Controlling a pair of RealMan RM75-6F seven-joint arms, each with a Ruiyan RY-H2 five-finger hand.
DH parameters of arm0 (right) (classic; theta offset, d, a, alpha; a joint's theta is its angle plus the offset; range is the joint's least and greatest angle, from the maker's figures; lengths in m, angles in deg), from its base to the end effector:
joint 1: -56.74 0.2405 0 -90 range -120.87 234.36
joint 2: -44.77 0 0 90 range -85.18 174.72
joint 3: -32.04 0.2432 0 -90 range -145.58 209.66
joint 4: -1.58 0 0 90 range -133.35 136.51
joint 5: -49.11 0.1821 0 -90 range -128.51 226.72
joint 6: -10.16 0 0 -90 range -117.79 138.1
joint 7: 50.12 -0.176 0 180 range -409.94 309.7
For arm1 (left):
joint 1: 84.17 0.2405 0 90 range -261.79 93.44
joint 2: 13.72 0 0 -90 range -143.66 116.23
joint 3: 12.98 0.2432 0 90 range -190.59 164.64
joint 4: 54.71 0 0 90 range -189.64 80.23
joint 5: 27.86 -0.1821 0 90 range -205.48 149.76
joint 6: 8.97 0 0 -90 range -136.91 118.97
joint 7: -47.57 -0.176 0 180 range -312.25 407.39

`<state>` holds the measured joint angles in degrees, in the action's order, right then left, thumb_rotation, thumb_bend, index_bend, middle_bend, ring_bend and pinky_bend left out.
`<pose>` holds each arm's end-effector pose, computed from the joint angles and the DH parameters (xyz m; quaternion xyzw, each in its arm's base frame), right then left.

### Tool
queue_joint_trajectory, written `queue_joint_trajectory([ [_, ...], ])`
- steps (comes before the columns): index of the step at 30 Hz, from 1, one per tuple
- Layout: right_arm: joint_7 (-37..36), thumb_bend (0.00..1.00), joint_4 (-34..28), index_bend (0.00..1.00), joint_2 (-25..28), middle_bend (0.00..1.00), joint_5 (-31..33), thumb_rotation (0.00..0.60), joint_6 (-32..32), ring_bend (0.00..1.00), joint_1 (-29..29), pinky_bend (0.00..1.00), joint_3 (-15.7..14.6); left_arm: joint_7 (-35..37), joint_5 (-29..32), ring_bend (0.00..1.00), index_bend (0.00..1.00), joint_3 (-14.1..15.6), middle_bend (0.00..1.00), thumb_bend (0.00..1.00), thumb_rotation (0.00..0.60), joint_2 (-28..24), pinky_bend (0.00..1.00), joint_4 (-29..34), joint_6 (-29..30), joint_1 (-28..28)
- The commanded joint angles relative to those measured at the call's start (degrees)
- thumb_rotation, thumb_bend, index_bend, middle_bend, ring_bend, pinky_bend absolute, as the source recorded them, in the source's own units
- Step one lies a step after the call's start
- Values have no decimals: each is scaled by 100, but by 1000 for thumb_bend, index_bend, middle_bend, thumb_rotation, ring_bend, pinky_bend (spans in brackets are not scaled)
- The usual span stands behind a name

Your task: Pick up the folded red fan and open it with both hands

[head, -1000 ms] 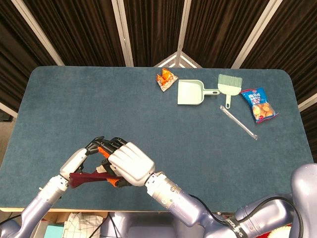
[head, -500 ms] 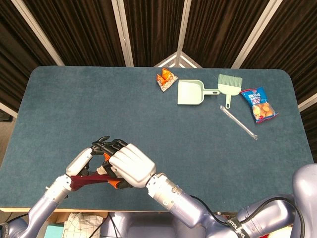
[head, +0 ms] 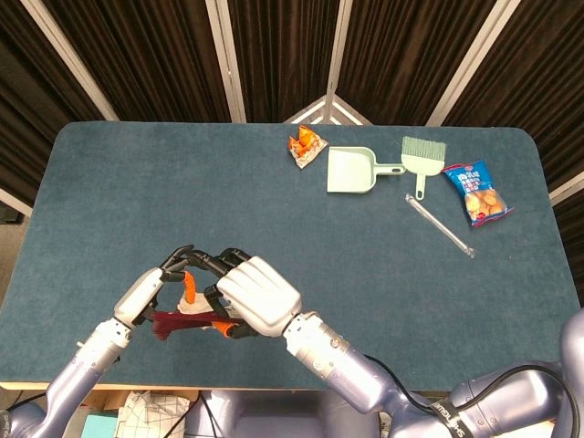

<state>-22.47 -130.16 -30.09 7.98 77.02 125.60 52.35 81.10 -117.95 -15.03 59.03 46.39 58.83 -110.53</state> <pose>0.1017 -0.2723 0.0766 0.7531 -0.3737 0.5115 0.1777 -0.1540 0.2678 0.0711 -0.5675 -0.5916 -0.5408 0.1886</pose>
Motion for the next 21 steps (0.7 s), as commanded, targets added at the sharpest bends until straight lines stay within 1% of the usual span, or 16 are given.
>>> queue_joint_trajectory([
  [1,-26,555,28,751,110,121,-61,600,-44,251,-67,201,-46,-58,5,0,680,-39,252,489,600,-116,151,78,65,11],
  [7,-62,555,96,752,339,123,-213,600,-94,251,-215,201,-146,-129,35,0,680,-152,252,489,600,-306,152,254,243,47],
  [12,-252,555,149,752,494,126,-413,600,-180,251,-367,201,-182,-263,104,0,678,-306,252,488,600,-387,152,336,406,61],
  [18,-526,555,315,756,578,131,-743,600,-330,254,-538,201,-251,-549,64,0,672,-490,252,486,600,-188,151,276,488,-58],
  [21,-550,555,440,756,608,131,-980,600,-369,254,-622,201,-347,-692,-7,0,672,-553,252,485,600,-92,152,227,490,-143],
])
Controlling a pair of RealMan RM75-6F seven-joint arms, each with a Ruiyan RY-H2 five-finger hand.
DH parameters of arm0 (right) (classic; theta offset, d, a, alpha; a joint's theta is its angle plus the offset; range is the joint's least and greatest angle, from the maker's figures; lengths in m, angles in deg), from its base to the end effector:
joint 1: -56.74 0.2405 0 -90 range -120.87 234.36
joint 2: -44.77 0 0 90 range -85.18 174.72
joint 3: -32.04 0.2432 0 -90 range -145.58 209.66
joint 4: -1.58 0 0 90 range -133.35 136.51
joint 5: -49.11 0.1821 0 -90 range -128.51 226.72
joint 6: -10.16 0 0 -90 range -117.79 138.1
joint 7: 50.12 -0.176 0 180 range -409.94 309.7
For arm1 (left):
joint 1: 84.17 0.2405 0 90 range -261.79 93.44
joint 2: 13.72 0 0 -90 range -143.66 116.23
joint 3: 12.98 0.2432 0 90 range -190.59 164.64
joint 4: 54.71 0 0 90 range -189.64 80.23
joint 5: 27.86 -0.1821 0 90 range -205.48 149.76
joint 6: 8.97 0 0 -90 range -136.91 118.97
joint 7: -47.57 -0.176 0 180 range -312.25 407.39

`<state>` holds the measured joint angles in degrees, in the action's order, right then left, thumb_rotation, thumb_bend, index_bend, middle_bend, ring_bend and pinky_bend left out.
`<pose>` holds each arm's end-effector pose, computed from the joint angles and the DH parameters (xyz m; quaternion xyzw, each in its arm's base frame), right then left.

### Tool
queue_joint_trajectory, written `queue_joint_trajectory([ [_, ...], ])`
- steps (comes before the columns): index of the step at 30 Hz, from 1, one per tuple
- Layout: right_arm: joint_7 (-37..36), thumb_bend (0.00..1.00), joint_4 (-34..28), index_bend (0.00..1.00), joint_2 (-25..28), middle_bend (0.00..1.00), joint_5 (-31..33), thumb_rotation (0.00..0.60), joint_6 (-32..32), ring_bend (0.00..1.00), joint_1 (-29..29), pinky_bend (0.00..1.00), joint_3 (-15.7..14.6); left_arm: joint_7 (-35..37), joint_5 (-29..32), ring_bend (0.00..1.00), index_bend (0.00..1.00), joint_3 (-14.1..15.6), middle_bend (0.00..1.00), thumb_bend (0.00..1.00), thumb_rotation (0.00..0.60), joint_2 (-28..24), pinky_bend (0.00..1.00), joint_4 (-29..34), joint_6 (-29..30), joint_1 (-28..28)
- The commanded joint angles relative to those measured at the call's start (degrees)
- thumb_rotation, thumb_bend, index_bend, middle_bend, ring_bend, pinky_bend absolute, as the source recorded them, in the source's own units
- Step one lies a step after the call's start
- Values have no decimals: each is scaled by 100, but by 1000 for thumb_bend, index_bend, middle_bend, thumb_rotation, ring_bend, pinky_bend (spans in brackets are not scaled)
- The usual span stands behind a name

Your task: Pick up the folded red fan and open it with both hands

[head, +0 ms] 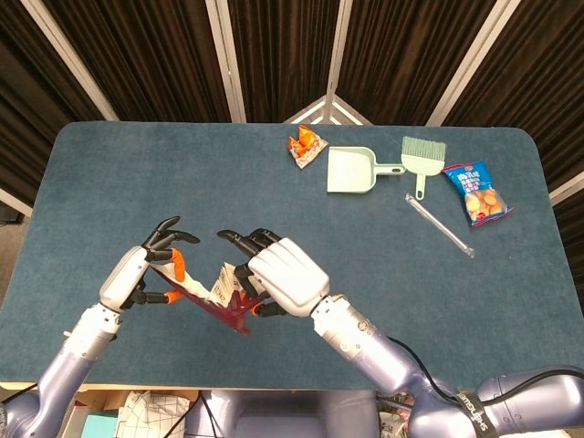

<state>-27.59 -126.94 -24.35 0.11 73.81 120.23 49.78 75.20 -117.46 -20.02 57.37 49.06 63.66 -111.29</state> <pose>0.0721 -0.2924 0.0936 0.7497 -0.3555 0.5150 0.2153 -0.1294 0.2850 0.1068 -0.5676 -0.5194 -0.5998 0.2196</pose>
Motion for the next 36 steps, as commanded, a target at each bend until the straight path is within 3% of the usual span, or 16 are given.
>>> queue_joint_trajectory([
  [1,-33,555,149,756,43,131,-252,600,-55,254,-105,201,-114,-148,-72,0,671,-67,252,485,600,93,152,-40,8,-86],
  [13,141,554,412,757,222,131,-707,600,-66,254,-379,201,-383,-742,-225,0,671,-113,252,484,600,275,151,-43,201,-143],
  [28,193,555,585,761,380,131,-772,600,-60,254,-617,201,-434,-640,-269,0,673,-121,252,483,600,180,151,-247,471,-57],
  [36,31,556,783,761,492,131,-946,600,-64,254,-839,201,-491,-1129,-417,0,670,-136,252,483,600,244,152,-383,626,-62],
])
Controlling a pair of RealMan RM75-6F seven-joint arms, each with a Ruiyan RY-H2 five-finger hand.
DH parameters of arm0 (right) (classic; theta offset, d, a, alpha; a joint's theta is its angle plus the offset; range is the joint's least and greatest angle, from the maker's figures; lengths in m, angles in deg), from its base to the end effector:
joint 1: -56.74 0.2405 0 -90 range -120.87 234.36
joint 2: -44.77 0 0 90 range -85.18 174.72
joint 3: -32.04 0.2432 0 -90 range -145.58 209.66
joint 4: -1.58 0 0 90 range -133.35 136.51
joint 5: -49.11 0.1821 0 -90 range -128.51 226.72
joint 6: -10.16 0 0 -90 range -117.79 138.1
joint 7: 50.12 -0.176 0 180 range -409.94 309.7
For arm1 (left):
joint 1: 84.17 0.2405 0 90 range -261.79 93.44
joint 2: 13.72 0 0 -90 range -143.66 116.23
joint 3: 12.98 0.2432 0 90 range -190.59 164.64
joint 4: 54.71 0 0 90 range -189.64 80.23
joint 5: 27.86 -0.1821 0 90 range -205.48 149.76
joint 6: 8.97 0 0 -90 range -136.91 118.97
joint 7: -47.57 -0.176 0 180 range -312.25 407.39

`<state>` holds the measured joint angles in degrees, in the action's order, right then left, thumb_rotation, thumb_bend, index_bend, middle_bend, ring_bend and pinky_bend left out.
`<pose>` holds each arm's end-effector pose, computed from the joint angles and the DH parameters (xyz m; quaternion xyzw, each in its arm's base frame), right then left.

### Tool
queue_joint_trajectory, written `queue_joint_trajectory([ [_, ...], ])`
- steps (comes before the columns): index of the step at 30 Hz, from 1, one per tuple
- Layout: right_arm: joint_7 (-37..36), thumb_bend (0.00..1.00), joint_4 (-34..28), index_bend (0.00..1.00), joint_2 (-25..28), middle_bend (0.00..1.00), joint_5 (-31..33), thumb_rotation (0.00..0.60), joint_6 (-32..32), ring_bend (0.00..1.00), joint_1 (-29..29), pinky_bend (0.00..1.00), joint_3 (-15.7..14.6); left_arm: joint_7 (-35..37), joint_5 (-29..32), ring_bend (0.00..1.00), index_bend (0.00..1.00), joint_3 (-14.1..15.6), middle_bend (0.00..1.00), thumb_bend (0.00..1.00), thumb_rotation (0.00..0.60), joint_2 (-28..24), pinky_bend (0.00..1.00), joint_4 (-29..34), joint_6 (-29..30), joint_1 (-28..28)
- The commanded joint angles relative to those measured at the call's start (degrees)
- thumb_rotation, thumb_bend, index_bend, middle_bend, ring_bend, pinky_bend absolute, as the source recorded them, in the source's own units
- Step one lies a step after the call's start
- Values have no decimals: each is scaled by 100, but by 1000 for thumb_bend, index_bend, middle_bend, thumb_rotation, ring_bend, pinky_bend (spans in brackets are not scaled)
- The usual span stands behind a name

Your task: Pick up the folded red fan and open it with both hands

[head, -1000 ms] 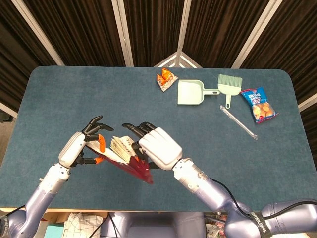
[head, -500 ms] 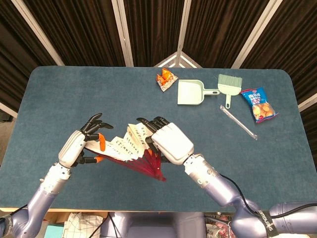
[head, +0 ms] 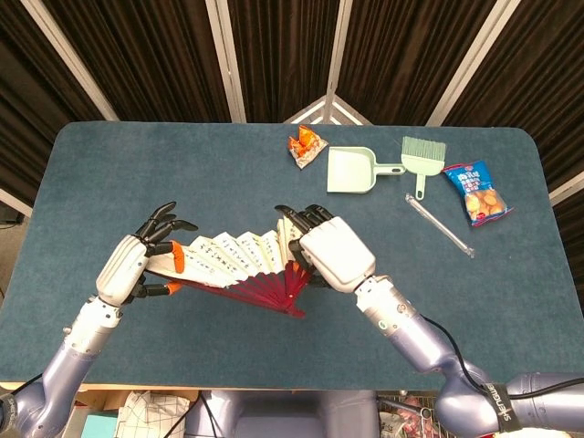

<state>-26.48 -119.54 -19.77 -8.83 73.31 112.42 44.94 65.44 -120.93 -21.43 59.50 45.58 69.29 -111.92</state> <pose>0.0092 -0.3224 0.1094 0.7578 -0.3007 0.4786 0.3260 -0.1189 0.2902 0.1196 -0.6024 -0.4140 -0.6251 0.2739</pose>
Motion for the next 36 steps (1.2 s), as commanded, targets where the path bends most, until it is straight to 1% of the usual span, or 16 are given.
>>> queue_joint_trajectory([
  [1,-140,556,63,761,64,131,-93,600,-20,254,-99,201,-6,-249,-111,0,669,4,252,483,600,54,151,-59,94,-2],
  [4,-309,556,88,761,157,131,-251,600,-49,254,-205,201,-7,-509,-150,0,664,-25,252,483,600,144,151,-183,93,-56],
  [10,-531,555,207,761,269,131,-538,600,-83,254,-390,201,-39,-789,-200,0,661,-89,252,483,600,299,151,-386,148,-136],
  [21,-647,556,531,761,429,131,-726,600,-136,254,-621,201,-99,-1269,-209,0,661,-137,252,483,600,458,151,-592,262,-169],
  [26,-699,557,703,761,450,132,-821,600,-172,254,-735,201,-160,-1397,-261,0,661,-138,252,483,600,542,152,-652,295,-208],
  [29,-684,557,919,761,417,131,-906,600,-146,254,-831,201,-237,-1706,-337,0,660,-154,252,483,600,666,152,-847,325,-257],
  [36,-914,557,1161,762,296,132,-1103,600,-158,254,-947,201,-276,-1813,-305,0,658,-143,252,482,600,891,151,-1075,345,-290],
])
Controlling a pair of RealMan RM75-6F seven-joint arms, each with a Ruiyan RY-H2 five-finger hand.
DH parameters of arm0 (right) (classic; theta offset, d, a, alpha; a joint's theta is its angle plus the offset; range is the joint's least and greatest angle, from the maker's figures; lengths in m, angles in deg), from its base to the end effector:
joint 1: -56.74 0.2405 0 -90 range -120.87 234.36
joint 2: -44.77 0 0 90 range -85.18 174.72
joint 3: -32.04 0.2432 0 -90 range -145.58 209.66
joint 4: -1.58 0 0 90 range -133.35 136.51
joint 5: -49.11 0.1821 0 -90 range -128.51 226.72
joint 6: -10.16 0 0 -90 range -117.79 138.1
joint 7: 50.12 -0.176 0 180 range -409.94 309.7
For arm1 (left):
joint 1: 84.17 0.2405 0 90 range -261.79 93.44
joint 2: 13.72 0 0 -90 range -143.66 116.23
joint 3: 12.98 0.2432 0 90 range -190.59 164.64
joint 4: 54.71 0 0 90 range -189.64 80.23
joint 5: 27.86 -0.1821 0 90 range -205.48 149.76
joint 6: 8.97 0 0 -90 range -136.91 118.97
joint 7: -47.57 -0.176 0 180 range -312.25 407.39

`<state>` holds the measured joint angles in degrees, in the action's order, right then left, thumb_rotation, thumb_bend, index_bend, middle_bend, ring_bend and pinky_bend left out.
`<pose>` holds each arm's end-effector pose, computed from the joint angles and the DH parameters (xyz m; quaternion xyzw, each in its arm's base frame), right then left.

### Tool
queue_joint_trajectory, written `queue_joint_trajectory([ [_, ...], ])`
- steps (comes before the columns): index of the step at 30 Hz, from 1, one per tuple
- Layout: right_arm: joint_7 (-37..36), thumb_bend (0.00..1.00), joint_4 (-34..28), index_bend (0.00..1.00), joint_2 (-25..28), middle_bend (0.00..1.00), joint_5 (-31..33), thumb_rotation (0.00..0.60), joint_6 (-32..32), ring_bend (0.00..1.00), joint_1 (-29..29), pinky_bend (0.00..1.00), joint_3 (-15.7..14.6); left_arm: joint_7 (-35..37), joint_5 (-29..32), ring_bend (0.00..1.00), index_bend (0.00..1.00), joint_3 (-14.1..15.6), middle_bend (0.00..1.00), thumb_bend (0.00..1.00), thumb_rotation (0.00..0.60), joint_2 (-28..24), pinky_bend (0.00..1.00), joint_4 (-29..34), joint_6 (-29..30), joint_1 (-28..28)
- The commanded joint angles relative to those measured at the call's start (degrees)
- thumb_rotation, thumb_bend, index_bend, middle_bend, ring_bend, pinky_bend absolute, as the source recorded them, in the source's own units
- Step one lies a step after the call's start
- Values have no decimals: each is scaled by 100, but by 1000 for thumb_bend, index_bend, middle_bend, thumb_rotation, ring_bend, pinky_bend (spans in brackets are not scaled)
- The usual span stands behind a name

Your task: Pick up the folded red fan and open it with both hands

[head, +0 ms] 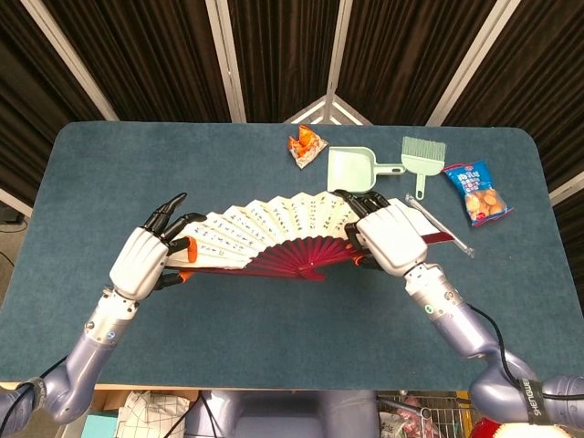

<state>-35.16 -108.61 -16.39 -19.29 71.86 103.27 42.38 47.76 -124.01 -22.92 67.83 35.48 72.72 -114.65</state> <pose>-0.0649 -0.3447 0.1304 0.7463 -0.2910 0.4488 0.3962 -0.1082 0.3032 0.1008 -0.6514 -0.2642 -0.6087 0.3681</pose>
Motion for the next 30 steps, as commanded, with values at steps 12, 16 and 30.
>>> queue_joint_trajectory([
  [12,-231,557,813,762,-654,138,-426,600,-4,254,-157,201,-189,-391,-159,0,645,27,252,481,600,615,151,-614,43,-193],
  [16,-408,558,1160,762,-927,138,-570,600,95,254,-225,201,-193,-563,-192,0,644,22,252,481,600,772,151,-759,38,-259],
  [30,-557,558,1920,762,-1184,138,-697,600,114,254,-388,201,-210,-1079,-233,0,646,13,252,481,600,980,151,-1127,232,-267],
])
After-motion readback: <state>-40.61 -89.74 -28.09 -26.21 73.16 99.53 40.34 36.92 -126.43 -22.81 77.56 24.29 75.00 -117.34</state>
